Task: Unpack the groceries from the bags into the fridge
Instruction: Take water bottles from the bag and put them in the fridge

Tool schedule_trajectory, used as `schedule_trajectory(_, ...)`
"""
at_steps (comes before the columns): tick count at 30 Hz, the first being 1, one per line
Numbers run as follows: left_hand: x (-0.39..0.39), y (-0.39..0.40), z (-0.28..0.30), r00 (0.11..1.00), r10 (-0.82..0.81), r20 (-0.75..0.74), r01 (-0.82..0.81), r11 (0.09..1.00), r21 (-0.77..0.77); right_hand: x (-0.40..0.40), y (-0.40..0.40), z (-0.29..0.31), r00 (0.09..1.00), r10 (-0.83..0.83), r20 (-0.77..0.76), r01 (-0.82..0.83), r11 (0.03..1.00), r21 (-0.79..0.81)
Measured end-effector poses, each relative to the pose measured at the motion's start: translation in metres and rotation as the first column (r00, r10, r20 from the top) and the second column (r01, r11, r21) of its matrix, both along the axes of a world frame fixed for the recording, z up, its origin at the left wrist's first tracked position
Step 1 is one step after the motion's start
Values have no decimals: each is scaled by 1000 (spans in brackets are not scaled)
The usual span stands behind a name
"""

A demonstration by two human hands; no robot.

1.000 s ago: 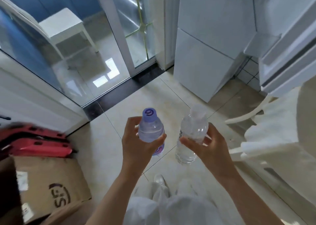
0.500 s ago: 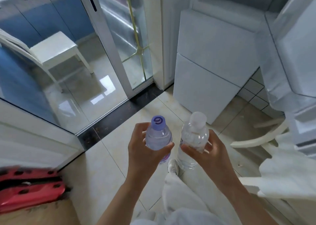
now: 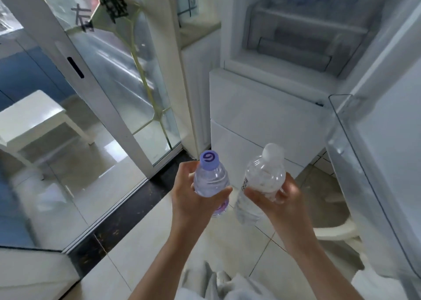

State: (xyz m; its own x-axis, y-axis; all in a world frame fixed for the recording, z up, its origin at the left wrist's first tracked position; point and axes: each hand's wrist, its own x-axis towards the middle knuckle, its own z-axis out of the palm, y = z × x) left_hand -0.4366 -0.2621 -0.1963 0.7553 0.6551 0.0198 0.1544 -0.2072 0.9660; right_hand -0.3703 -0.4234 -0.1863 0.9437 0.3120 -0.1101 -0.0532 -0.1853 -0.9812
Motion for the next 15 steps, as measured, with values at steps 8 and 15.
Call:
schedule_trajectory(8,126,61,8,986,-150,78,150,989,0,93,51,21,975,-212,64,209,977,53)
schedule_trajectory(15,242,122,34,928,-356,111,351,934,62,182,100,40,917,-393,75,386,918,89)
